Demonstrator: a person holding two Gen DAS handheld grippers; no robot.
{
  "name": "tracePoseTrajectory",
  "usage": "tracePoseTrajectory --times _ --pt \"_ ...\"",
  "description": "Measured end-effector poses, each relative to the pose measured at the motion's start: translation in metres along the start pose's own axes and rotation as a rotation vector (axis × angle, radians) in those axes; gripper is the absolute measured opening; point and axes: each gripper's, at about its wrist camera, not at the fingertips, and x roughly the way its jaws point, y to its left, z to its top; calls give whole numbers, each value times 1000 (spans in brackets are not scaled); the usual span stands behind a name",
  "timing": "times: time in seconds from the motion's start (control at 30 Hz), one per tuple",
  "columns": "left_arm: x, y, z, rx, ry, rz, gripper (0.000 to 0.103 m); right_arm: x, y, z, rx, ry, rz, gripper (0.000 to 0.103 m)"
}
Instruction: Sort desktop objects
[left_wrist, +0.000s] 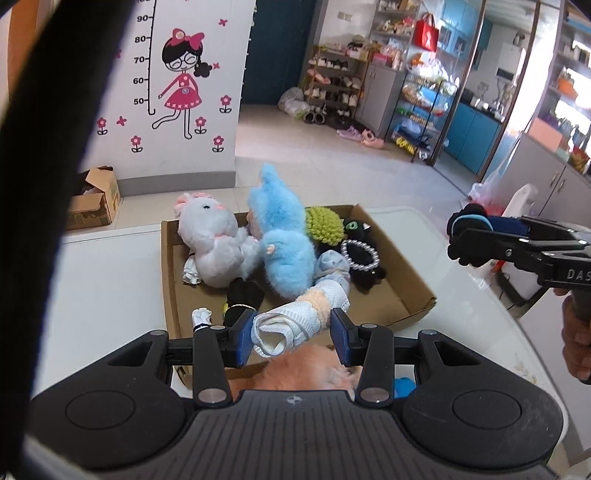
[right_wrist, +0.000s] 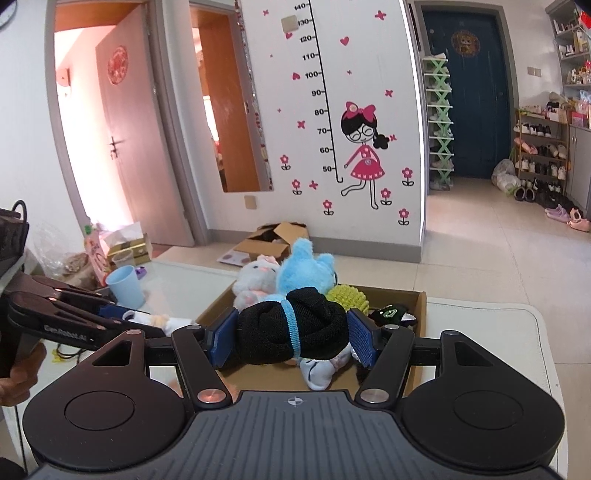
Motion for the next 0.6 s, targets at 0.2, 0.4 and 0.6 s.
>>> tracePoseTrajectory --times 0.2,0.4,0.6 --pt "16 2 1 8 25 12 39 23 -8 -2 13 20 3 69" --pt "30 8 0 7 53 24 40 44 -17 -7 24 46 7 69" --pt "43 9 2 15 85 35 40 65 -29 -15 32 85 -15 69"
